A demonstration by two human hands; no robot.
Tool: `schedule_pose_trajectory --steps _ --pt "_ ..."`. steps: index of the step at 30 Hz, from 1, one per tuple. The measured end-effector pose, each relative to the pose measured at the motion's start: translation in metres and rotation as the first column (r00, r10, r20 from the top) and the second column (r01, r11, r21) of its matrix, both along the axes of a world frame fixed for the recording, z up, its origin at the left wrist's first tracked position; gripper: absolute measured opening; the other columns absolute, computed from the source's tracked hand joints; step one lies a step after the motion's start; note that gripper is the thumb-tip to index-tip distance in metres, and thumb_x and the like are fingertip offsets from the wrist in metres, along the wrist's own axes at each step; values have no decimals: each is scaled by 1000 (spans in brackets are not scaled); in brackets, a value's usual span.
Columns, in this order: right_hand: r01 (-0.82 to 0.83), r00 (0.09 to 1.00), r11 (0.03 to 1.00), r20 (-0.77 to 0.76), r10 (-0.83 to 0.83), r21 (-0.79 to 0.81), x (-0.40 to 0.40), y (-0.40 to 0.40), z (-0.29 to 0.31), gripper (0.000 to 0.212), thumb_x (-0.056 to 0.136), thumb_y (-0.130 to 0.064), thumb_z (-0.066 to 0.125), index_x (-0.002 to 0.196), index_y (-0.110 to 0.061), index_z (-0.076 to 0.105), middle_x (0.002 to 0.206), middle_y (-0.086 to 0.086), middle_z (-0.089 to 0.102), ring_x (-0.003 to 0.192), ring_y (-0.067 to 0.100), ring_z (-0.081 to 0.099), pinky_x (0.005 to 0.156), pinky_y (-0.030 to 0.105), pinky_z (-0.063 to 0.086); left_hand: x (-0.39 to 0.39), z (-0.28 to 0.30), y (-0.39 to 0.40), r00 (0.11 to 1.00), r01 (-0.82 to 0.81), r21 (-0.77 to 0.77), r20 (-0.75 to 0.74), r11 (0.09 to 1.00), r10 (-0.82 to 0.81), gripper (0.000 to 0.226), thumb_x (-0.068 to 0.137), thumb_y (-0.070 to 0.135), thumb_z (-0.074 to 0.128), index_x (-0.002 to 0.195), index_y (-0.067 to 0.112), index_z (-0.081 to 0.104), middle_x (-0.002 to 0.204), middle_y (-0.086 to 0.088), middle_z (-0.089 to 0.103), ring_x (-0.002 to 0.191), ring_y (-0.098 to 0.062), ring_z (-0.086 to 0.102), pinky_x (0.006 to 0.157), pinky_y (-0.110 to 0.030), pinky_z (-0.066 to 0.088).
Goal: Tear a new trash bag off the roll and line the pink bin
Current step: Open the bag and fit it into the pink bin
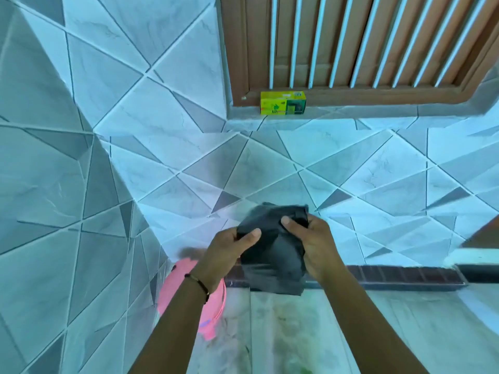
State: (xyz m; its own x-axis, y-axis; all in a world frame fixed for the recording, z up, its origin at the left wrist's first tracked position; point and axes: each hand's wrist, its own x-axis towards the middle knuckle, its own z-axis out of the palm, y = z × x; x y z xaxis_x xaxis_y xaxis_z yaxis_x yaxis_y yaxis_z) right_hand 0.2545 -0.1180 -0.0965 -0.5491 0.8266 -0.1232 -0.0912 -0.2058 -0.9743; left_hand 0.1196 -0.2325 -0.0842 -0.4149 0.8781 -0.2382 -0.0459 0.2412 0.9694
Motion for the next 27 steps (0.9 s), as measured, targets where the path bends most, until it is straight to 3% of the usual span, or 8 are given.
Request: schedule_pose_trajectory --steps 3,7,10,15,17,20,23,27 --pt "-82 996 996 38 84 -33 -9 -27 5 26 83 -22 67 104 -6 68 104 16 72 97 34 67 91 47 53 -3 0 -22 989 -97 26 -111 995 100 14 88 24 61 80 15 68 87 -4 72 88 -23 66 79 -26 56" --pt "-267 950 963 158 270 -41 -1 -58 3 33 78 -30 68 105 -12 67 105 5 73 98 22 69 85 34 55 -17 3 -34 964 -250 121 125 961 235 17 89 21 60 95 8 69 96 -12 71 92 -29 67 89 -40 54" --pt "-175 965 983 191 182 -55 7 -82 -8 15 83 -19 67 92 -7 71 93 11 73 88 27 68 82 38 54 -19 -2 -48 938 -281 91 234 955 254 21 89 28 59 95 11 68 98 -11 71 97 -30 66 90 -43 54" --pt "53 998 984 43 -47 -169 7 -88 -3 20 87 -13 61 100 3 65 94 19 69 84 30 65 81 38 55 -8 -21 -77 967 23 -34 254 999 -14 49 79 59 56 99 16 67 101 -3 70 97 -21 65 93 -40 48" --pt "87 996 973 10 -86 -212 4 -83 1 25 88 -15 61 102 5 64 98 22 69 87 33 65 84 44 55 -1 -24 -81 975 101 -27 203 995 -94 45 80 50 62 99 10 66 103 -7 68 98 -24 65 93 -41 48" --pt "60 997 972 -23 -67 -228 1 -79 9 35 87 -30 60 99 2 66 94 17 71 84 30 68 76 36 58 3 -19 -73 998 -19 48 64 999 16 18 88 19 61 99 8 69 105 -13 72 97 -27 67 96 -41 51" --pt "-84 995 976 41 94 -199 8 -78 13 56 76 -46 62 105 2 66 102 18 72 94 32 68 87 41 54 -1 -13 -59 989 -146 91 33 985 143 23 86 27 62 101 11 70 104 -10 73 101 -29 67 98 -47 50" --pt "-109 970 991 208 124 -82 16 -83 2 25 82 -23 69 99 -5 69 97 16 74 92 33 70 86 48 55 0 -9 -47 962 -250 74 130 965 239 24 88 29 59 101 12 69 106 -10 72 103 -30 66 98 -48 49"
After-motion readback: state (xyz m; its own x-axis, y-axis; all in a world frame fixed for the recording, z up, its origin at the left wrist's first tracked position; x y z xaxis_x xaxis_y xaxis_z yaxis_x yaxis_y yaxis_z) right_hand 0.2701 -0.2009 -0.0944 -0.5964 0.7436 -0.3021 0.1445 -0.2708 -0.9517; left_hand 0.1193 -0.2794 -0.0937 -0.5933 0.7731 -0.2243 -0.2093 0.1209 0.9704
